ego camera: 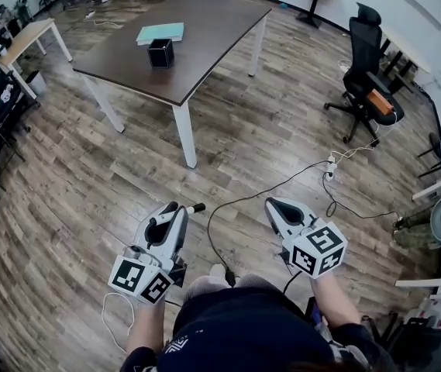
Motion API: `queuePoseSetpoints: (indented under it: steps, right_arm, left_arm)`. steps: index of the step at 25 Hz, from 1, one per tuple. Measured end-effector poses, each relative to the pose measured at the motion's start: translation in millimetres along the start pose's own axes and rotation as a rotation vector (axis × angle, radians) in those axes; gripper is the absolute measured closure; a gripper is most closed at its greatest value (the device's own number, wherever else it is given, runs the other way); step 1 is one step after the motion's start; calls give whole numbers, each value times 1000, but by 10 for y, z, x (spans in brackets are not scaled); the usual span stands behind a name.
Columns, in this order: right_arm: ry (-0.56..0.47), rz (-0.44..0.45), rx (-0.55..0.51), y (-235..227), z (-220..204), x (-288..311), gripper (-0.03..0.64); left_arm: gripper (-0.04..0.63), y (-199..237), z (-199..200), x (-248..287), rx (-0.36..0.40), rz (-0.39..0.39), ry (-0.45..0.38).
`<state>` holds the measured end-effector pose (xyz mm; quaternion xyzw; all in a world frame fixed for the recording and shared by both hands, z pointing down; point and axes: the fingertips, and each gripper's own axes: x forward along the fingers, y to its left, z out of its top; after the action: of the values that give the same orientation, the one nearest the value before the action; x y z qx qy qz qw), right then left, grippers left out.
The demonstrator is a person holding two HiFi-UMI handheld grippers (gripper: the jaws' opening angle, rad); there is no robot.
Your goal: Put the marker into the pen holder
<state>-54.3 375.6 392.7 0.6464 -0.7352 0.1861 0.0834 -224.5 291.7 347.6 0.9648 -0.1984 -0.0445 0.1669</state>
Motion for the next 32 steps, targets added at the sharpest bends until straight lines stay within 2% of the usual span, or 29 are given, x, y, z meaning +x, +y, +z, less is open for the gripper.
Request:
queuePoseSetpoints:
  steps: [9,15,32]
  right_arm:
    - [21,24,20,-118,95,336,615]
    - [5,71,24,-339,253,655,615]
    - [12,244,-46,-1492,802,1377,615]
  left_arm:
    - [532,203,65,163,8,8,13]
    - [532,377,107,399,19,58,-4]
    - [532,531,228,1788,38,191,-41]
